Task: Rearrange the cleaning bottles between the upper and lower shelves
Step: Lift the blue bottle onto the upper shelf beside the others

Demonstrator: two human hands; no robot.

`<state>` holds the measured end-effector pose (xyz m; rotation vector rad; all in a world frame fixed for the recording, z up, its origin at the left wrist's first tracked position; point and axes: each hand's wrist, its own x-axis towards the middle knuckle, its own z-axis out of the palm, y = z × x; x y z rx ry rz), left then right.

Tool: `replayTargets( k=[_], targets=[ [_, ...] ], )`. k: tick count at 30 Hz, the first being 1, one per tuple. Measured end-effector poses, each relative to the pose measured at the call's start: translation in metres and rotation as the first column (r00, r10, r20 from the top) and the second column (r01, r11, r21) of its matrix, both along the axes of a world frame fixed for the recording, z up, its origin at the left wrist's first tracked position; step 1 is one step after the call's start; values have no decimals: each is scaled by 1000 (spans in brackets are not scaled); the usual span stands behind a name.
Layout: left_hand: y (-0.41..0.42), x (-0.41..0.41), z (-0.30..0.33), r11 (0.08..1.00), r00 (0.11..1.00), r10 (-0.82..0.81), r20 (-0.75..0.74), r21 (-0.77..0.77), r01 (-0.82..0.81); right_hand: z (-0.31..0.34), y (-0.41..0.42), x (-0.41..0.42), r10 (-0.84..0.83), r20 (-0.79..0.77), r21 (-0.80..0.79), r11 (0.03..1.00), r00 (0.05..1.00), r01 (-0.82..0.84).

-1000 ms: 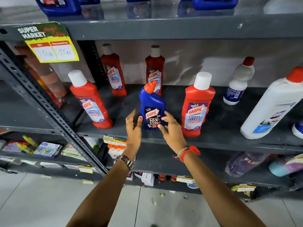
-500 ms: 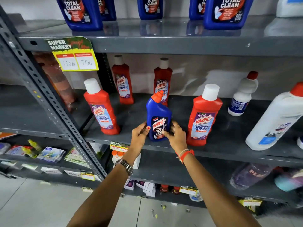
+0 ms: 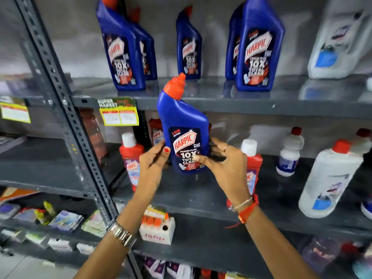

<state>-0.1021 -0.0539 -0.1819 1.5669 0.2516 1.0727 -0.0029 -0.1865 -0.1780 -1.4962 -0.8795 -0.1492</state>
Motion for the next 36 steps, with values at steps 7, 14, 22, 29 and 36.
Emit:
replayTargets(
  k=[7, 14, 22, 29, 36],
  targets=[
    [12, 14, 114, 982, 987, -14, 163, 189, -17, 102, 14, 14, -31, 125, 199, 980, 992, 6],
    [39, 74, 178, 981, 997, 19, 70, 190, -32, 166, 46, 55, -131, 157, 118, 987, 979, 114],
    [68, 123, 173, 996, 993, 36, -114, 85, -26, 164, 80, 98, -203, 37, -63, 977, 978, 205],
    [70, 128, 167, 992, 992, 78, -104, 110, -67, 159, 76, 95, -145, 68, -132, 979, 987, 153],
    [15, 90, 109, 874, 835, 230, 500, 271, -403, 98, 9, 55, -296, 239, 351, 914, 925, 202]
  ],
)
